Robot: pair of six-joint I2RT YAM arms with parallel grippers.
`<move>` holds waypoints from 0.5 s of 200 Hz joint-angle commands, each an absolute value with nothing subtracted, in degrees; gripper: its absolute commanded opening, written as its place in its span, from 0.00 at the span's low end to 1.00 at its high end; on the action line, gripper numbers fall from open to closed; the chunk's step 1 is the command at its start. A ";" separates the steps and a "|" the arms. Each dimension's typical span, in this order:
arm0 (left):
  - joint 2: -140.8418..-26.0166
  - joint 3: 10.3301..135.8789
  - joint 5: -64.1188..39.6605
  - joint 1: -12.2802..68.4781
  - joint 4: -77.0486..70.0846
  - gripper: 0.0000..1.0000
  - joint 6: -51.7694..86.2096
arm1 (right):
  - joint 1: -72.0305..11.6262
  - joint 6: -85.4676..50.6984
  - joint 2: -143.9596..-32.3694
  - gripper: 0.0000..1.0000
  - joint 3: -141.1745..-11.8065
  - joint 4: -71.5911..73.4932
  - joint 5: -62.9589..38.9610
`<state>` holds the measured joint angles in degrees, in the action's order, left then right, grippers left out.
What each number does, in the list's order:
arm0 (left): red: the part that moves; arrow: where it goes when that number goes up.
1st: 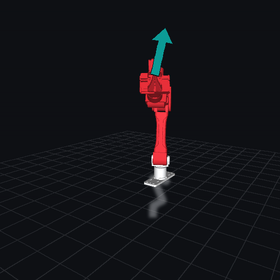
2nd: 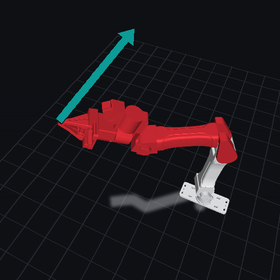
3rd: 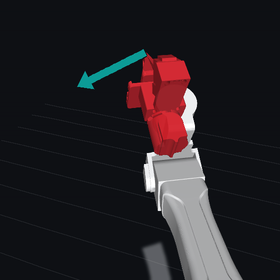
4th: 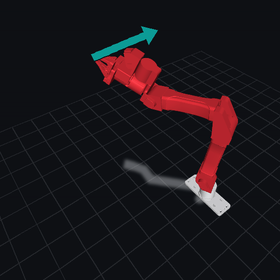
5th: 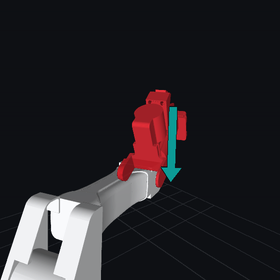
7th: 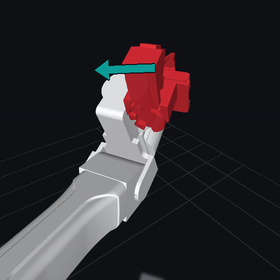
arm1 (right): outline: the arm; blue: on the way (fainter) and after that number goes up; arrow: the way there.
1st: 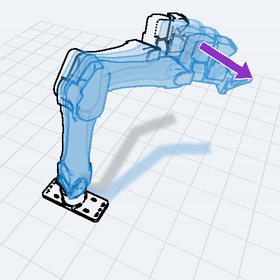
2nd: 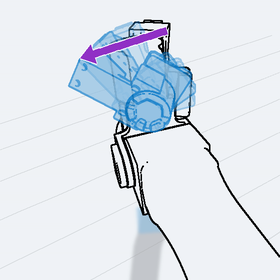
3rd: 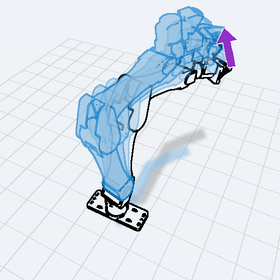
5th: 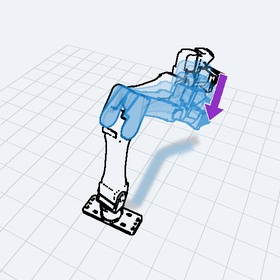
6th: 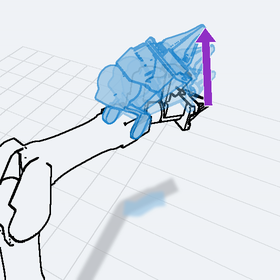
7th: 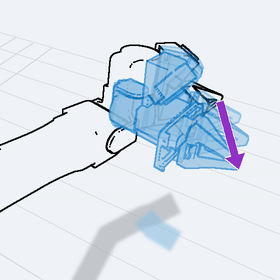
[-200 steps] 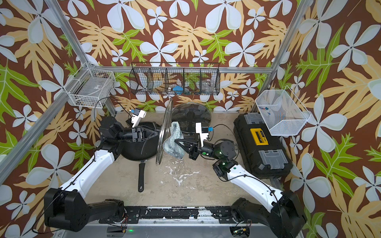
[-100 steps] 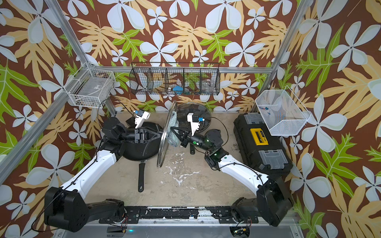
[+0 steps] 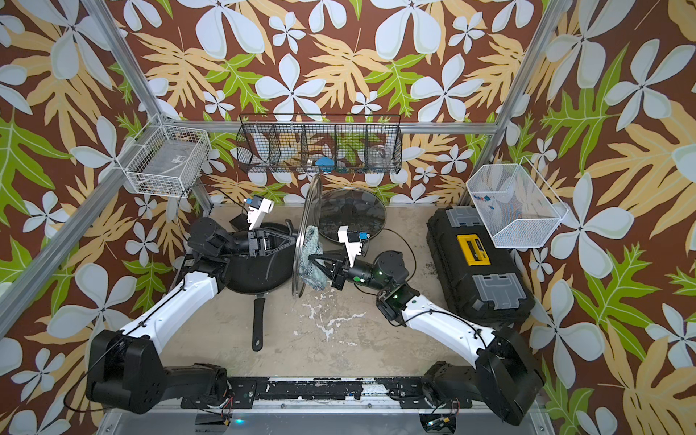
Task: Wipe the pot lid with a cloth
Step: Wipe the pot lid.
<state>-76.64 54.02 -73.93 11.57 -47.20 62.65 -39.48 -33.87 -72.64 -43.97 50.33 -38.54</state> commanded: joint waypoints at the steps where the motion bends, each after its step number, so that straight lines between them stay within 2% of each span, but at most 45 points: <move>1: -77.35 53.97 -71.02 11.43 -57.82 0.00 66.05 | -40.08 -33.27 -71.00 0.00 -45.36 56.33 -42.73; 33: -77.75 53.19 -71.67 11.47 -59.21 0.00 66.59 | -40.08 -29.44 -70.87 0.00 -50.62 51.23 -37.28; 51: -77.38 52.20 -72.22 11.51 -61.47 0.00 67.84 | -39.91 -26.29 -73.19 0.00 -55.53 45.02 -31.74; 80: -77.43 50.77 -73.11 11.56 -62.86 0.00 67.94 | -38.55 -26.78 -78.34 0.00 -61.29 43.38 -26.45; 100: -77.82 49.85 -73.15 11.51 -70.03 0.00 73.35 | -37.11 -27.22 -82.17 0.00 -64.73 40.89 -23.26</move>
<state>-77.87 50.13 -73.58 11.42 -57.01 68.62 -38.30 -27.83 -78.94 -61.41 44.88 -29.45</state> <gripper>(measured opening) 0.342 0.078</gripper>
